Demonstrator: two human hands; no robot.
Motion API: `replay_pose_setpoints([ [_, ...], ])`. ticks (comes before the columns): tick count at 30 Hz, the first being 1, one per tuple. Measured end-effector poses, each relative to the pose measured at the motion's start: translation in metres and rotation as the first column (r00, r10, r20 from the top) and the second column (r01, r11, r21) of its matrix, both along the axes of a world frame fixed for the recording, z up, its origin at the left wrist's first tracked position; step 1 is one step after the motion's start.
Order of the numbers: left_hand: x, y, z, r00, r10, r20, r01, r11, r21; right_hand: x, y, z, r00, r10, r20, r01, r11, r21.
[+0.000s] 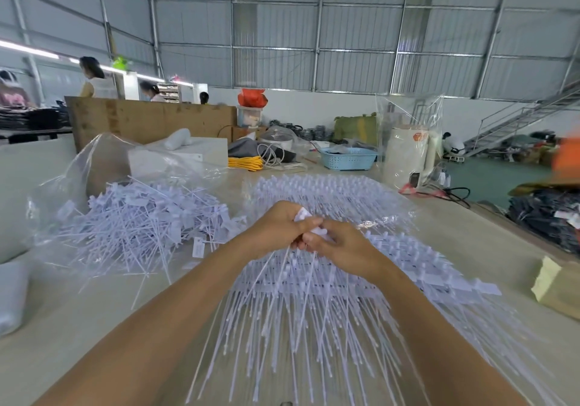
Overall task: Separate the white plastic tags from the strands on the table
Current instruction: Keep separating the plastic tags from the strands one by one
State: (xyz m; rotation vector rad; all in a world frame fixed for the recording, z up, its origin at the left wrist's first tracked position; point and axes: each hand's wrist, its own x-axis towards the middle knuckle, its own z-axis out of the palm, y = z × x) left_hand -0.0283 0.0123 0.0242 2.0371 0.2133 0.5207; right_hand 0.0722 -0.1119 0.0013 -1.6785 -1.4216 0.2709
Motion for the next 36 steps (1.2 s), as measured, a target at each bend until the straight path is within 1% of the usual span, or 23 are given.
replay_pose_setpoints([
  [1,0.001,0.000,0.001,0.999,0.045,0.016,-0.045,0.999,0.016,0.001,-0.002,0.001,1.000,0.013,-0.027,-0.013,1.000,-0.011],
  [3,0.000,0.001,0.000,0.996,0.083,0.012,-0.083,0.995,0.046,0.003,-0.005,0.001,0.999,-0.043,-0.026,0.043,0.999,-0.018],
  [5,-0.001,0.003,-0.002,0.994,0.099,-0.037,-0.096,0.993,0.067,0.003,-0.003,0.000,0.993,-0.119,0.005,0.119,0.993,-0.001],
  [7,0.000,0.005,-0.003,0.985,0.154,-0.081,-0.147,0.986,0.081,0.001,0.000,-0.001,0.982,-0.184,0.049,0.183,0.983,0.023],
  [9,0.002,0.005,-0.002,0.972,0.213,-0.097,-0.206,0.975,0.083,-0.002,0.003,-0.001,0.964,-0.230,0.131,0.225,0.973,0.047],
  [13,0.003,0.007,0.002,0.952,0.270,-0.147,-0.275,0.961,-0.015,-0.006,0.008,-0.002,0.892,-0.315,0.325,0.300,0.949,0.096],
  [16,0.005,0.005,0.001,0.934,0.298,-0.194,-0.313,0.948,-0.051,-0.011,0.006,0.000,0.790,-0.349,0.504,0.359,0.930,0.082],
  [17,0.006,0.006,0.001,0.922,0.338,-0.190,-0.352,0.935,-0.042,-0.013,0.006,0.001,0.751,-0.349,0.561,0.366,0.927,0.086],
  [18,0.007,0.009,0.000,0.895,0.412,-0.171,-0.421,0.907,-0.019,-0.015,0.005,0.003,0.726,-0.349,0.593,0.359,0.927,0.107],
  [19,0.006,0.014,0.001,0.853,0.505,-0.132,-0.510,0.860,-0.001,-0.018,0.004,0.007,0.723,-0.347,0.597,0.336,0.932,0.135],
  [20,0.004,0.022,0.002,0.805,0.588,-0.076,-0.591,0.806,-0.024,-0.020,0.004,0.010,0.742,-0.340,0.578,0.300,0.939,0.168],
  [21,0.001,0.032,0.003,0.770,0.638,-0.019,-0.637,0.765,-0.100,-0.023,0.003,0.013,0.773,-0.329,0.542,0.260,0.944,0.201],
  [22,-0.003,0.040,0.005,0.761,0.648,0.022,-0.632,0.748,-0.201,-0.024,0.003,0.015,0.809,-0.315,0.497,0.229,0.946,0.229],
  [23,-0.007,0.045,0.006,0.778,0.626,0.046,-0.591,0.755,-0.284,-0.025,0.003,0.017,0.840,-0.305,0.448,0.214,0.946,0.243],
  [24,-0.008,0.045,0.006,0.810,0.583,0.061,-0.535,0.778,-0.328,-0.025,0.003,0.018,0.863,-0.300,0.406,0.212,0.945,0.249],
  [25,-0.008,0.042,0.006,0.845,0.530,0.073,-0.480,0.811,-0.336,-0.023,0.002,0.018,0.879,-0.299,0.371,0.216,0.945,0.247],
  [28,0.000,0.021,-0.001,0.929,0.365,0.062,-0.342,0.910,-0.237,-0.017,0.001,0.011,0.892,-0.317,0.322,0.243,0.938,0.248],
  [30,0.006,0.006,-0.004,0.972,0.232,0.020,-0.222,0.948,-0.228,-0.012,0.002,0.007,0.891,-0.342,0.298,0.266,0.926,0.269],
  [34,0.008,-0.007,-0.001,0.999,0.044,-0.029,-0.052,0.932,-0.359,-0.006,0.004,0.003,0.898,-0.384,0.214,0.301,0.892,0.338],
  [36,0.007,-0.010,0.000,0.998,-0.032,-0.055,0.008,0.916,-0.400,-0.004,0.005,0.003,0.895,-0.400,0.199,0.319,0.885,0.340],
])
